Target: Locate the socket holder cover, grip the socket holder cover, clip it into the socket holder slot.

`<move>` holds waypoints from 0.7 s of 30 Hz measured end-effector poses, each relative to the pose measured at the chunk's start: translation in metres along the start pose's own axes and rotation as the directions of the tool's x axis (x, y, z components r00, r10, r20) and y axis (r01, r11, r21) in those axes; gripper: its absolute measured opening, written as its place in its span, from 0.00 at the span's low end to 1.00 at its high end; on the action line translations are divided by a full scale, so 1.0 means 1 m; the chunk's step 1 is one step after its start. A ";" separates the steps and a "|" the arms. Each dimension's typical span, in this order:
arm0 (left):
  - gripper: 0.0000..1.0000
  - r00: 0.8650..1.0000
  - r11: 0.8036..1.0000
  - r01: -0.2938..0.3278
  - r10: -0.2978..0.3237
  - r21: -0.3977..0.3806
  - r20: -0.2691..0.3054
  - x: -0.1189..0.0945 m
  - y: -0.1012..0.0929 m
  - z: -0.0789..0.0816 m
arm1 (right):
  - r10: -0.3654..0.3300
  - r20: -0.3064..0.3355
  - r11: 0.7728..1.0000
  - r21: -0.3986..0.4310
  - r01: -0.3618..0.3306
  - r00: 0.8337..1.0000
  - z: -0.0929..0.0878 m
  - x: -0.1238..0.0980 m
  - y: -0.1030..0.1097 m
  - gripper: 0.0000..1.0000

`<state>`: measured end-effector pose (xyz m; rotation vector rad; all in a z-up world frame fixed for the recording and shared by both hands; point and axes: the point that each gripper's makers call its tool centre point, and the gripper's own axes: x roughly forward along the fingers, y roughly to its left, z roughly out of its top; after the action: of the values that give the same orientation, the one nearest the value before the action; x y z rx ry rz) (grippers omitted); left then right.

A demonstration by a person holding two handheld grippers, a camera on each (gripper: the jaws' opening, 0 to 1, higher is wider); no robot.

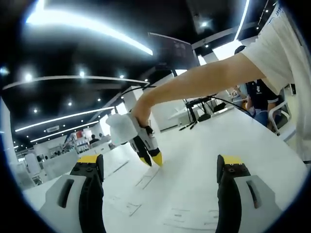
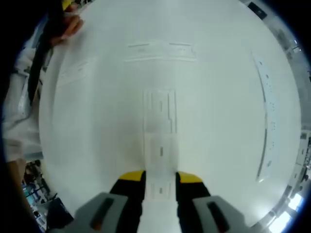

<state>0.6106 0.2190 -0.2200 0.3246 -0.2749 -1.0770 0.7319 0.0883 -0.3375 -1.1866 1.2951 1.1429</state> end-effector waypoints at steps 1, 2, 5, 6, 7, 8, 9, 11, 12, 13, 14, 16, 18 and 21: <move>0.95 1.000 1.000 -0.001 0.001 0.001 0.000 0.000 0.000 0.000 | 0.000 -0.001 1.000 0.000 0.000 1.000 0.000 0.000 0.000 0.26; 0.95 1.000 1.000 -0.001 0.001 0.001 0.000 0.000 0.000 0.000 | 0.000 -0.002 1.000 0.000 0.000 1.000 0.000 0.000 -0.001 0.26; 0.95 1.000 1.000 -0.001 0.001 0.003 -0.001 0.001 0.000 0.000 | 0.000 -0.003 1.000 0.004 0.000 1.000 -0.001 -0.001 -0.004 0.26; 0.95 1.000 1.000 0.000 0.000 0.003 -0.002 0.001 0.000 0.000 | 0.000 -0.002 1.000 0.005 0.000 1.000 -0.001 -0.001 -0.006 0.26; 0.95 1.000 1.000 0.000 0.000 0.004 -0.002 0.001 0.000 -0.001 | 0.000 -0.001 1.000 0.006 0.000 1.000 -0.001 -0.001 -0.006 0.26; 0.95 1.000 1.000 0.000 0.000 0.005 -0.003 0.001 0.000 -0.001 | -0.001 0.000 1.000 0.008 0.001 1.000 -0.001 -0.002 -0.007 0.26; 0.95 1.000 1.000 -0.001 0.001 0.007 -0.004 0.001 0.000 -0.001 | -0.001 0.001 1.000 0.011 0.001 1.000 -0.001 -0.002 -0.008 0.26; 0.95 1.000 1.000 -0.001 0.002 0.009 -0.006 0.001 0.000 -0.001 | -0.002 0.006 1.000 0.015 0.002 1.000 -0.001 -0.001 -0.006 0.26; 0.95 1.000 1.000 -0.002 0.002 0.011 -0.008 0.001 0.000 -0.002 | -0.003 0.007 1.000 0.017 0.002 1.000 -0.001 -0.001 -0.005 0.26; 0.95 1.000 1.000 -0.002 0.002 0.011 -0.008 0.001 0.000 -0.002 | -0.003 0.008 1.000 0.019 0.003 1.000 -0.001 -0.001 -0.005 0.26; 0.95 1.000 1.000 -0.001 0.001 0.010 -0.007 0.001 0.000 -0.002 | -0.004 0.009 1.000 0.018 0.004 1.000 -0.001 -0.001 -0.006 0.26; 0.95 1.000 1.000 0.006 -0.006 0.006 -0.008 0.001 -0.001 -0.002 | -0.008 0.010 1.000 0.014 0.008 1.000 -0.001 -0.002 -0.007 0.26; 0.95 1.000 1.000 0.008 -0.008 0.005 -0.007 0.001 -0.002 -0.002 | -0.010 0.010 1.000 0.012 0.009 1.000 -0.001 -0.002 -0.008 0.27; 0.95 1.000 1.000 0.009 -0.008 0.010 -0.010 0.001 -0.002 -0.003 | -0.017 0.008 1.000 -0.017 0.017 1.000 -0.002 -0.002 -0.010 0.28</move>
<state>0.6104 0.2172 -0.2237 0.3400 -0.2705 -1.0824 0.7418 0.0861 -0.3358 -1.2022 1.2699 1.1470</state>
